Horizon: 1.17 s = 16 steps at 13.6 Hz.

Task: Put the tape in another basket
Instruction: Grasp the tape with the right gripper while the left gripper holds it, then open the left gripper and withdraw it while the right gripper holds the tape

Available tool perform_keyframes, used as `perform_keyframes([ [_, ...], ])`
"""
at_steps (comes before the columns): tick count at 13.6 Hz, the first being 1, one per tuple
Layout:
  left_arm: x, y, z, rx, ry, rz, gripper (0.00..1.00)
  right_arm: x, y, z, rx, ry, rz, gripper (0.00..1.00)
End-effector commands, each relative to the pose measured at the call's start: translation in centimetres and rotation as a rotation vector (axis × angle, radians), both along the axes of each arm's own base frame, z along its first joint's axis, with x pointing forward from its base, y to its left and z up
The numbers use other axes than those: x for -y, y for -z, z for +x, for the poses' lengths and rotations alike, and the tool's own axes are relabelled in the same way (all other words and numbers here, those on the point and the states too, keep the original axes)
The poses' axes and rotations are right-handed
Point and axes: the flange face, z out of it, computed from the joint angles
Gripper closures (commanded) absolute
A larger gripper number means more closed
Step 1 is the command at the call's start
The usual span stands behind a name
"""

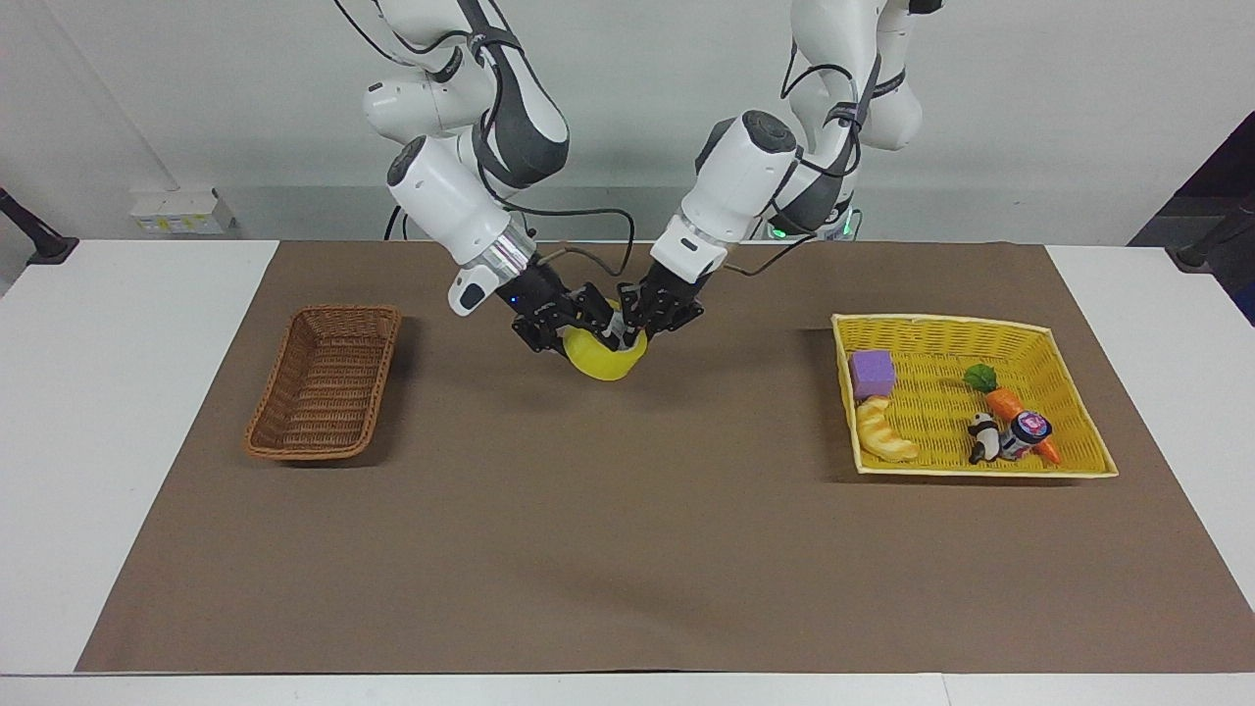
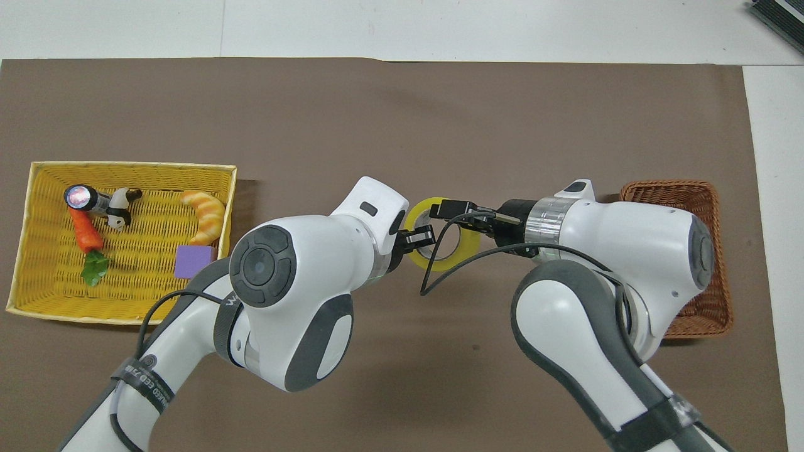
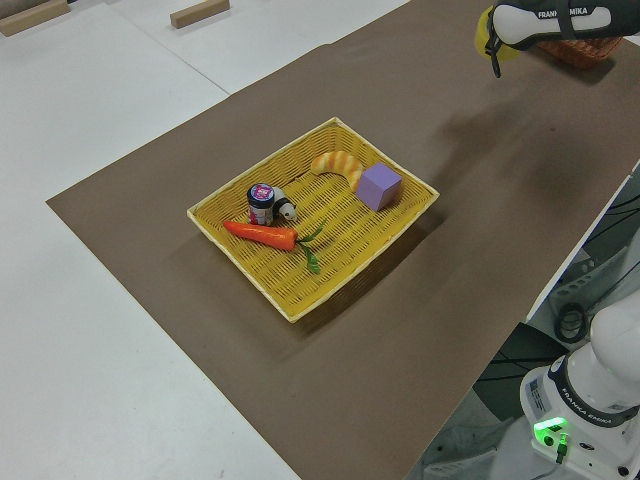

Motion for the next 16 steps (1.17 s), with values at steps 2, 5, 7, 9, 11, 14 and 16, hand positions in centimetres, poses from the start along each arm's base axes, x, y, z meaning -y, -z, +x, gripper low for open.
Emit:
perform_keyframes([
  [2,0.94,-1.57,0.57,0.026,-0.010,-0.035,1.00,-0.39,0.64,0.62,-0.046,0.055,0.024,1.00],
  [5,0.87,-1.78,0.69,0.033,0.002,-0.025,0.90,-0.50,0.48,0.89,-0.043,0.056,0.026,1.00],
  [7,0.83,-1.67,0.73,0.030,0.006,-0.019,0.77,-0.50,0.48,0.89,-0.044,0.057,0.026,1.00],
  [9,0.82,-1.81,0.87,0.032,0.004,-0.021,0.56,-0.50,0.48,0.89,-0.043,0.056,0.026,1.00],
  [11,0.76,-1.93,0.98,0.038,0.002,-0.023,0.37,-0.51,0.49,0.88,-0.044,0.055,0.026,1.00],
  [14,0.62,-1.89,1.16,0.042,0.001,-0.024,0.33,-0.44,0.42,0.89,-0.041,0.052,0.025,1.00],
  [16,0.37,-1.49,1.46,0.048,0.009,-0.008,0.32,-0.45,0.43,0.88,-0.042,0.051,0.023,1.00],
])
